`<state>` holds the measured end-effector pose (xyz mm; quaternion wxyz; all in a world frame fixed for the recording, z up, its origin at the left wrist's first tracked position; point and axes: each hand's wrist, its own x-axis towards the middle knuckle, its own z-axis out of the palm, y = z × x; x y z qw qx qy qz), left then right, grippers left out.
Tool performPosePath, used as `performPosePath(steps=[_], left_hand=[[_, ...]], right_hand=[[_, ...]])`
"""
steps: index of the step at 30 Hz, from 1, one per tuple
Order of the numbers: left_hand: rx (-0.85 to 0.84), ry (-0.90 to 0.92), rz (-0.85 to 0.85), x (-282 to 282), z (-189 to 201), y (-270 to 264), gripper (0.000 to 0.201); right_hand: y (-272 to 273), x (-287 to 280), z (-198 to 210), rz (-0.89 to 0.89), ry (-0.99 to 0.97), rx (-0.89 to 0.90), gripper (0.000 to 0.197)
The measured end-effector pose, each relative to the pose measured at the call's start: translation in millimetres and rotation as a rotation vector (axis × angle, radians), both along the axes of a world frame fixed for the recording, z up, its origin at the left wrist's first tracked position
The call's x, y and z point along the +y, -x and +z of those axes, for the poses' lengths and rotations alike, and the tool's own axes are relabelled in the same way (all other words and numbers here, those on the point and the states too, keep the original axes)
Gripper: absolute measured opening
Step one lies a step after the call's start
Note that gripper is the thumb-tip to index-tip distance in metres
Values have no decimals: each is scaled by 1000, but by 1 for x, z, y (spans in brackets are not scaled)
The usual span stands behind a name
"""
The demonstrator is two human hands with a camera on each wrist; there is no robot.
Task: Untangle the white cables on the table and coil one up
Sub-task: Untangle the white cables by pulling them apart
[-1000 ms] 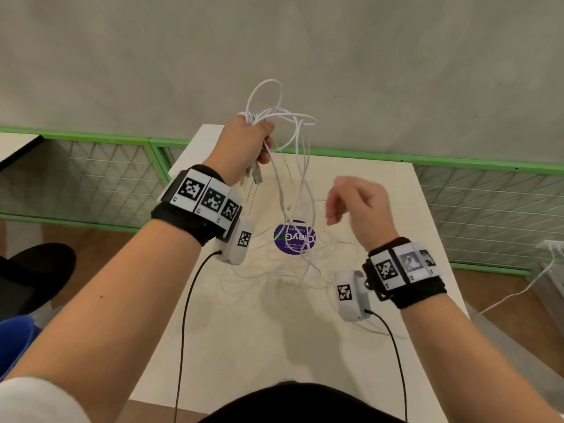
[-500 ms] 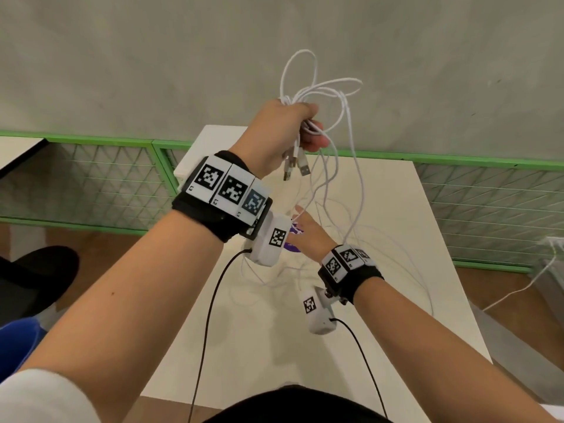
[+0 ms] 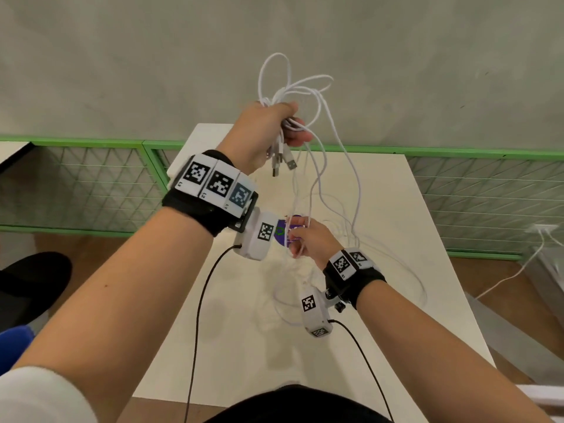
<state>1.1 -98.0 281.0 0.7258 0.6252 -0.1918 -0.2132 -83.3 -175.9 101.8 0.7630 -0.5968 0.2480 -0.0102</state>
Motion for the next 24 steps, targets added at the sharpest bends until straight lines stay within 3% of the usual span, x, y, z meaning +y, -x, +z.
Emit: performPosePath(steps=[2, 3, 6, 8, 9, 13, 15, 17, 18, 24], left_hand=[[17, 28, 48, 5, -2, -11, 25], [20, 36, 60, 7, -3, -16, 24], [12, 28, 81, 13, -8, -29, 23], [7, 12, 106, 17, -13, -38, 22], [10, 17, 129, 20, -16, -43, 21], [12, 41, 249, 36, -24, -64, 18], [20, 23, 290, 46, -29, -76, 20], [47, 13, 328, 57, -33, -88, 21], [63, 7, 347, 63, -36, -93, 20], [35, -41, 481, 77, -48, -102, 17]], right_hand=[[8, -8, -4, 49, 12, 38, 6], [11, -12, -6, 96, 80, 68, 17], [17, -18, -13, 288, 595, 127, 39], [20, -18, -17, 290, 821, 131, 27], [23, -20, -18, 269, 837, 125, 23], [37, -38, -17, 118, 879, 63, 40], [44, -51, -14, 13, 939, 7, 24], [50, -65, -12, -116, 856, -43, 11], [53, -73, -12, -178, 801, -44, 13], [82, -128, -33, -443, 731, 172, 21]])
